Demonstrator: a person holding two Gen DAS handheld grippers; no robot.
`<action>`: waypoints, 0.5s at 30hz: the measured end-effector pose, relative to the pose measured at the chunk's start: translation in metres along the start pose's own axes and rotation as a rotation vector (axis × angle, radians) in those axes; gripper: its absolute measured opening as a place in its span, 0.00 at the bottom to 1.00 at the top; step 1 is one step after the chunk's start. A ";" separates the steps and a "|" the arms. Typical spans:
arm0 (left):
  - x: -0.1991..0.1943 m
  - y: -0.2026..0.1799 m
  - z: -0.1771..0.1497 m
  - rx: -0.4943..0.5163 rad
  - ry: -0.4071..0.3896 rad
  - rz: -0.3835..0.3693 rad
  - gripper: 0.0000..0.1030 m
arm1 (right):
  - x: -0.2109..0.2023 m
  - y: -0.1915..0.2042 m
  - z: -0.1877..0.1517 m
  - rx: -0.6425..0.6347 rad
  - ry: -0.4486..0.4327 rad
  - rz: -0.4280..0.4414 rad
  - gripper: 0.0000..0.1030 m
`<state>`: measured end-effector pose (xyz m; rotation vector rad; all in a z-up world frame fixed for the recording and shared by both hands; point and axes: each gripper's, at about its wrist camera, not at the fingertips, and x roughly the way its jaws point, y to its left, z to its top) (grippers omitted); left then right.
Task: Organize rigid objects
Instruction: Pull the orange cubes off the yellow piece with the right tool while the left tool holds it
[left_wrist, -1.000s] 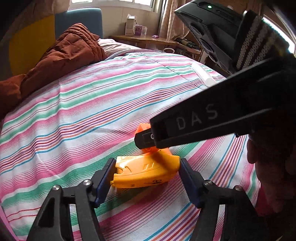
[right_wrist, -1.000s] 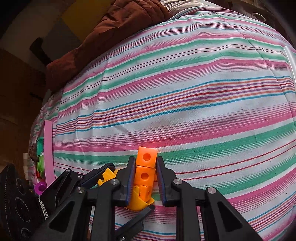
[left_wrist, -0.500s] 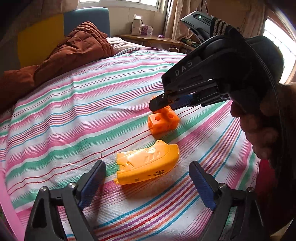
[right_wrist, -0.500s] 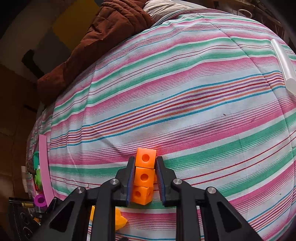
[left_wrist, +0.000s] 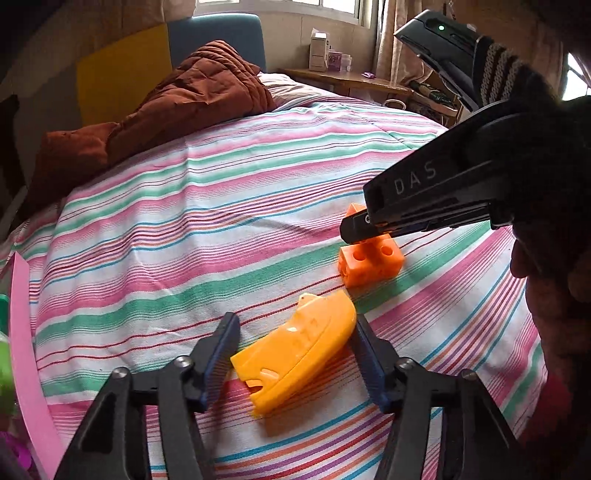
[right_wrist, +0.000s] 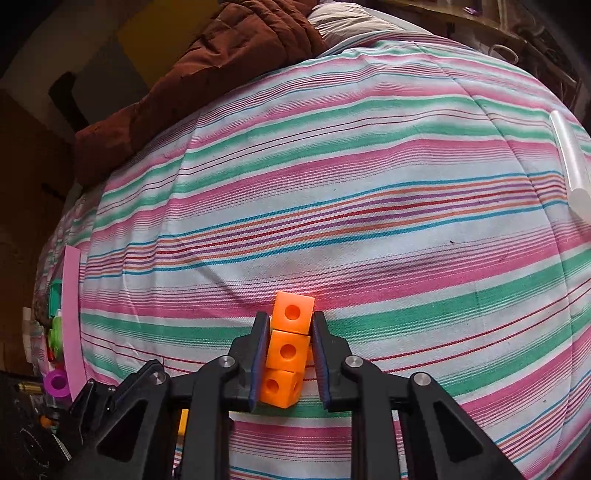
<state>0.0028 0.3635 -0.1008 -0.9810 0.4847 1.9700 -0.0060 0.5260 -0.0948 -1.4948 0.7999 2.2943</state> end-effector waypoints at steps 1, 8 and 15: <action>-0.002 0.002 -0.002 0.002 -0.003 -0.002 0.45 | 0.000 0.002 0.000 -0.013 -0.001 -0.008 0.21; -0.012 0.013 -0.010 -0.027 -0.006 -0.022 0.32 | 0.002 0.003 -0.003 -0.045 -0.009 -0.023 0.22; -0.034 0.027 -0.024 -0.107 -0.003 -0.068 0.76 | 0.003 0.001 0.000 -0.031 -0.009 -0.014 0.22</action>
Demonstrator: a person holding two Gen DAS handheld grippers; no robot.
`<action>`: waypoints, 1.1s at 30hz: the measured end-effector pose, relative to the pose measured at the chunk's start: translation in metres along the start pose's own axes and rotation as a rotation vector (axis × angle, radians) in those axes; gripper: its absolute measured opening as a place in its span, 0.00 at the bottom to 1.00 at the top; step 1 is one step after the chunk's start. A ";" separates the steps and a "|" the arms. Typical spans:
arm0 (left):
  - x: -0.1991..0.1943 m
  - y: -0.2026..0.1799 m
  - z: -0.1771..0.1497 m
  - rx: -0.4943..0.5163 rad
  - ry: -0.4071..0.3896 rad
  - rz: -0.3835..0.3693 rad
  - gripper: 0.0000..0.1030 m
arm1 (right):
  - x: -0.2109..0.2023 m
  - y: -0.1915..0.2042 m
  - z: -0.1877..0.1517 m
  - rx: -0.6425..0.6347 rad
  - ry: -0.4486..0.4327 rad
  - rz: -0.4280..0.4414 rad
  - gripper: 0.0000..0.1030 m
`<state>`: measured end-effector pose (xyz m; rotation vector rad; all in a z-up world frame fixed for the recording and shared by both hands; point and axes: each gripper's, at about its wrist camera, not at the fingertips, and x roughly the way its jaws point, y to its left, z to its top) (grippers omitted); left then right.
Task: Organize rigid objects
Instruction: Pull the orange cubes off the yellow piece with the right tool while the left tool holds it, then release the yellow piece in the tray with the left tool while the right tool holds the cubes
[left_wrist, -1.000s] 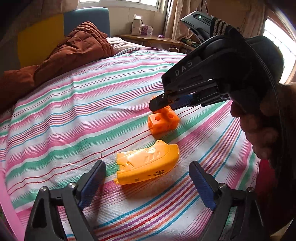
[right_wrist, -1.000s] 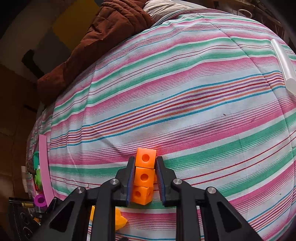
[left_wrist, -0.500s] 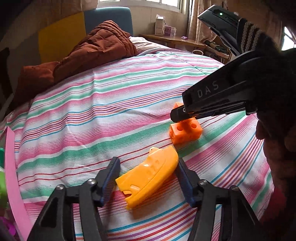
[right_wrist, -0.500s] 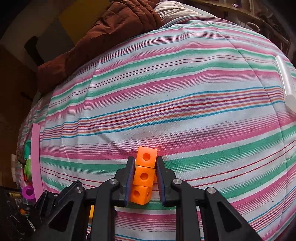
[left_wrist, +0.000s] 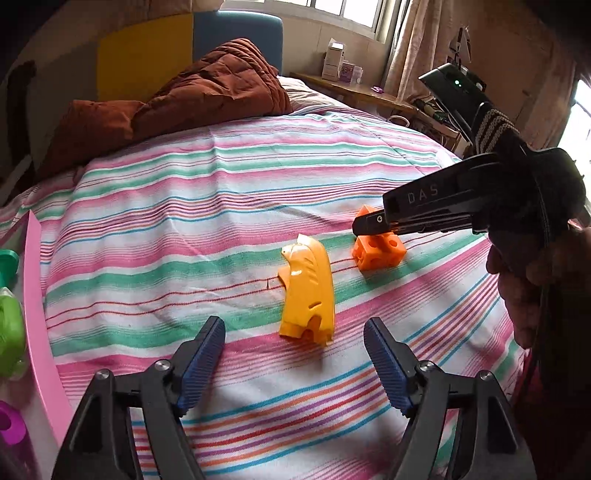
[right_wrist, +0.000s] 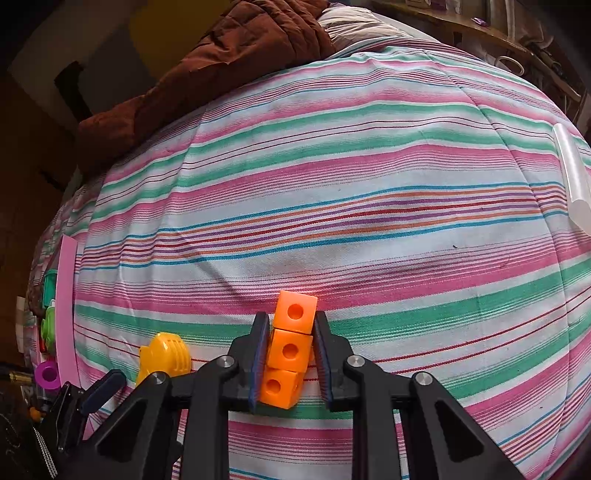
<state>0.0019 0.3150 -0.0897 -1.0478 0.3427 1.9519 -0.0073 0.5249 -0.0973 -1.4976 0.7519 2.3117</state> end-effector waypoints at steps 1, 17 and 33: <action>-0.001 0.001 -0.002 -0.004 0.002 0.004 0.76 | 0.000 0.000 0.000 -0.004 0.000 -0.003 0.22; 0.034 -0.010 0.036 0.086 0.076 0.004 0.42 | -0.002 -0.002 0.000 -0.017 0.009 -0.016 0.21; -0.026 -0.004 0.007 0.067 -0.003 0.071 0.27 | -0.004 0.021 -0.015 -0.198 -0.036 -0.140 0.23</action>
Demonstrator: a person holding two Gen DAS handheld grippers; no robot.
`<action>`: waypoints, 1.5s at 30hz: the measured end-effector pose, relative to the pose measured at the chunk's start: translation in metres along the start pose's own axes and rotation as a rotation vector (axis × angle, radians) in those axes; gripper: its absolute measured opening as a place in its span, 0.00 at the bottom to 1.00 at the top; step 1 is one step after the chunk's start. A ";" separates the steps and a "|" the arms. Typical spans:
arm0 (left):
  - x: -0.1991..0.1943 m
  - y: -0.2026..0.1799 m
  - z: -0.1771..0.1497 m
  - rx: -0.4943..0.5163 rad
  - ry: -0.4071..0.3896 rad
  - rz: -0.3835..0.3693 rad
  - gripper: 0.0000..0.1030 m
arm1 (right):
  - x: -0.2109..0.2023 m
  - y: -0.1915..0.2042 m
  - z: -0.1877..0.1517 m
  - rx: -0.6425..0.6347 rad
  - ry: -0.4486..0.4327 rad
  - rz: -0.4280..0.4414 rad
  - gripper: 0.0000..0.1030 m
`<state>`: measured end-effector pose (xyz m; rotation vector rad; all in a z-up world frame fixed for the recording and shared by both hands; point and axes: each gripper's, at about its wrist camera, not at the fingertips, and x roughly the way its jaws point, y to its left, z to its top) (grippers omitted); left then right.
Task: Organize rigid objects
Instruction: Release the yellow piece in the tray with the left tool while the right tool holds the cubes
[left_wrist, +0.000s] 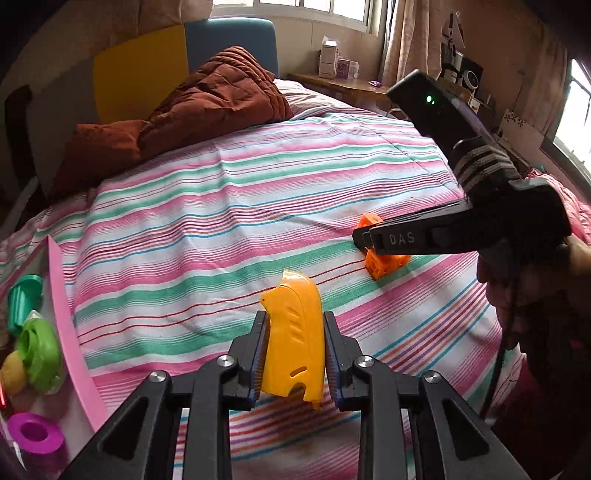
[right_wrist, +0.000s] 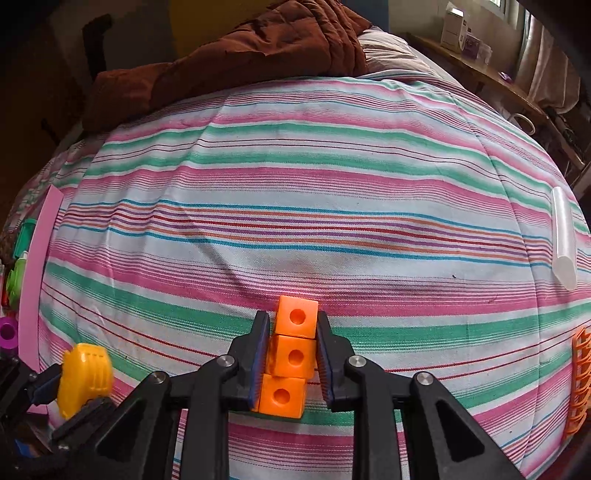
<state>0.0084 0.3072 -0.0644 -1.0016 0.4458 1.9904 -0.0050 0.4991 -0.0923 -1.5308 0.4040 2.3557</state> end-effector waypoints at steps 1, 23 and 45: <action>-0.007 0.001 0.000 -0.007 -0.007 0.008 0.27 | 0.000 0.001 -0.001 -0.004 -0.002 -0.004 0.23; -0.109 0.087 -0.034 -0.229 -0.105 0.212 0.27 | 0.007 0.016 0.002 -0.121 -0.058 -0.095 0.23; -0.129 0.199 -0.094 -0.585 -0.078 0.181 0.27 | 0.006 0.021 0.001 -0.147 -0.061 -0.130 0.22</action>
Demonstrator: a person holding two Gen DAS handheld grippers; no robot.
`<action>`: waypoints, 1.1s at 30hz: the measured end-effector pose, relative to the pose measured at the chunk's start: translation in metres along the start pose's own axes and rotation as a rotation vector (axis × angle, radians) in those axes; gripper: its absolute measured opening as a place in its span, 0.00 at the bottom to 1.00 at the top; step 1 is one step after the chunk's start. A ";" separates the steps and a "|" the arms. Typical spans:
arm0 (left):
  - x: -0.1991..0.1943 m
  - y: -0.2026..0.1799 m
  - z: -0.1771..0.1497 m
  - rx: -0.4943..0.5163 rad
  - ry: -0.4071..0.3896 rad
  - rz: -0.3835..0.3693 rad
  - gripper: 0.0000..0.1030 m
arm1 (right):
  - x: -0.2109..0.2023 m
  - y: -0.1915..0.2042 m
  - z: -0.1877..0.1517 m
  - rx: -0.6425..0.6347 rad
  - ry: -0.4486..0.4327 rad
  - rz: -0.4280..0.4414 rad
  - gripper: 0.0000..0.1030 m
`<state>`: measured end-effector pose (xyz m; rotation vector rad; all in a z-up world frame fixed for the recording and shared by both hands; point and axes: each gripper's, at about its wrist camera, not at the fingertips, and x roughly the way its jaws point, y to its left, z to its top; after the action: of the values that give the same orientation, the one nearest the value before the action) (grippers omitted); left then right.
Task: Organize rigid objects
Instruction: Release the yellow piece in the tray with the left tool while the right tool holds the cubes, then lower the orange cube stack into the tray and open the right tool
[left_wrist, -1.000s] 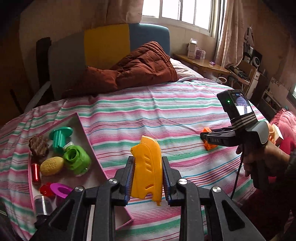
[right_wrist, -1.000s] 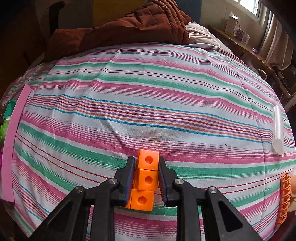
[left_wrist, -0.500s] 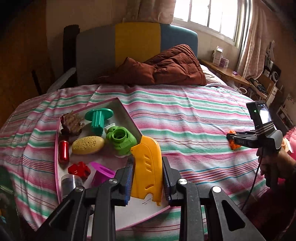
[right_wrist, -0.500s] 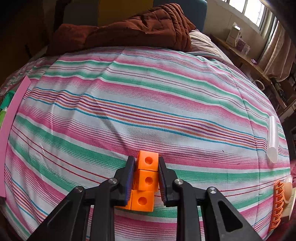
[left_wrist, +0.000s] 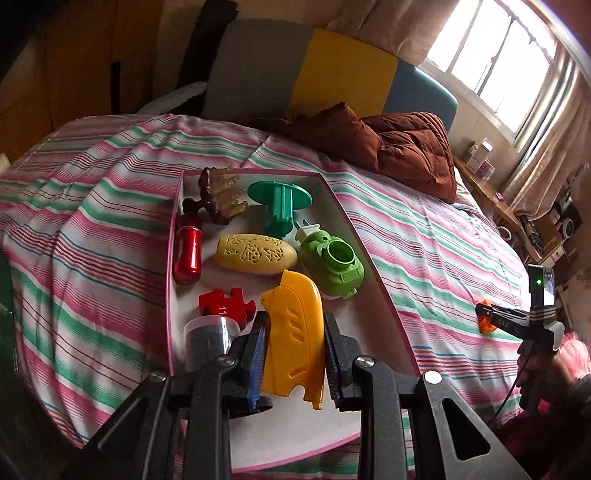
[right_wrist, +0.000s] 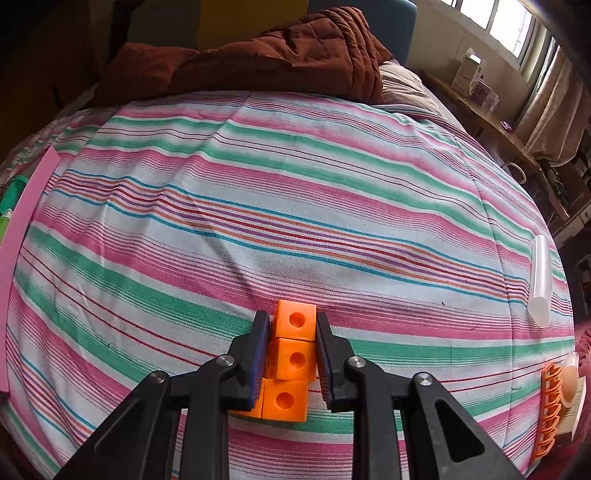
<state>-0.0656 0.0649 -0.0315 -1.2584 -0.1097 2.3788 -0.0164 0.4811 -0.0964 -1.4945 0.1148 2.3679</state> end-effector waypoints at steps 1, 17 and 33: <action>0.005 -0.001 0.002 0.006 0.008 0.004 0.27 | 0.000 0.000 0.000 -0.001 0.001 -0.002 0.22; -0.002 0.020 0.006 -0.008 -0.059 0.152 0.90 | -0.014 0.008 0.002 0.019 -0.007 0.045 0.19; -0.050 0.034 -0.010 -0.055 -0.144 0.332 1.00 | -0.105 0.233 0.005 -0.336 -0.140 0.477 0.19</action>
<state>-0.0454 0.0120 -0.0084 -1.2070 -0.0100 2.7675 -0.0551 0.2383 -0.0270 -1.5771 0.0430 2.9886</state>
